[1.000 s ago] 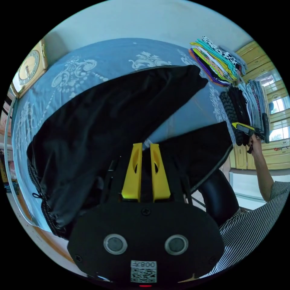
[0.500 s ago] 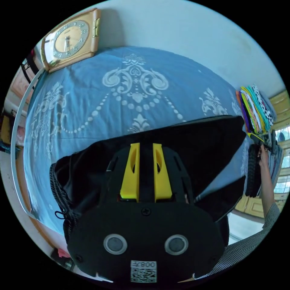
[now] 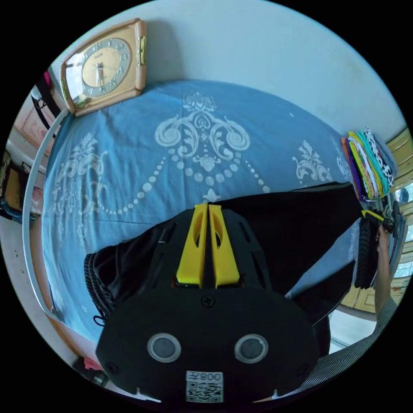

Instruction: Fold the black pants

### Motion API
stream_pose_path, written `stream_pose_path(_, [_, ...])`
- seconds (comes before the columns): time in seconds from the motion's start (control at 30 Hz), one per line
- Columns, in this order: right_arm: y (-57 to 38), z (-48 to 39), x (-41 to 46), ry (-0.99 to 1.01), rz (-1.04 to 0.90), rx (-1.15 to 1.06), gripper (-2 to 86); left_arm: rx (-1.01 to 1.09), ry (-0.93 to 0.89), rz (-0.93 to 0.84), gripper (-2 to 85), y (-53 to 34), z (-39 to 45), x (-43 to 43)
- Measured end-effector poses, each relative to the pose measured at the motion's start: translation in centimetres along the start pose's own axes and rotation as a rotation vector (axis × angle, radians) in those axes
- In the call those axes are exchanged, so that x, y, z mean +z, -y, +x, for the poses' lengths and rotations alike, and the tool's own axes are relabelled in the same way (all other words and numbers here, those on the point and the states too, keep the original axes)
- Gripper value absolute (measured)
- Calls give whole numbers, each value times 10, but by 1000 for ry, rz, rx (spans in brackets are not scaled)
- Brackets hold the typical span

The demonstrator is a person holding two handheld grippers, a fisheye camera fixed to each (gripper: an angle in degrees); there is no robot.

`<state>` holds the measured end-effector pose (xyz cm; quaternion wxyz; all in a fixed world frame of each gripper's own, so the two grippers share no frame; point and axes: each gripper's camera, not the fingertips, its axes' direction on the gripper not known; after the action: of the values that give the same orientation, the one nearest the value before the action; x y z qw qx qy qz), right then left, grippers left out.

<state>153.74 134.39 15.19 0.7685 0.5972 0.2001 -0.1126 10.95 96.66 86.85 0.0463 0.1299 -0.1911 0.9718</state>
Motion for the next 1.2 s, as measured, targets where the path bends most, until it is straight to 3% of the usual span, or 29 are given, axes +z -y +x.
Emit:
stream_pose_path(0.17, [-11, -16, 57, -63, -114, -8, 13, -11, 10, -52, 27, 0, -22, 8])
stream_pose_path(0.47, [-16, -6, 28, -79, 81, 119, 32, 2, -68, 56, 38, -29, -92, -37])
stream_pose_path(0.67, [42, -20, 44, 117, 146, 104, 67, -101, -74, 10, 13, -48, -157, -30])
stream_pose_path(0.9, [100, -39, 98, 104, 16, 141, 32, -88, 1, -35, -2, -52, -199, -21])
stream_pose_path(1.1, [127, -41, 52, 174, 111, 174, 15, -52, -27, 12, -5, -62, -242, -40])
stream_pose_path(1.2, [158, -48, 48, 197, 69, 188, 18, -48, -12, -3, -4, -68, -265, -41])
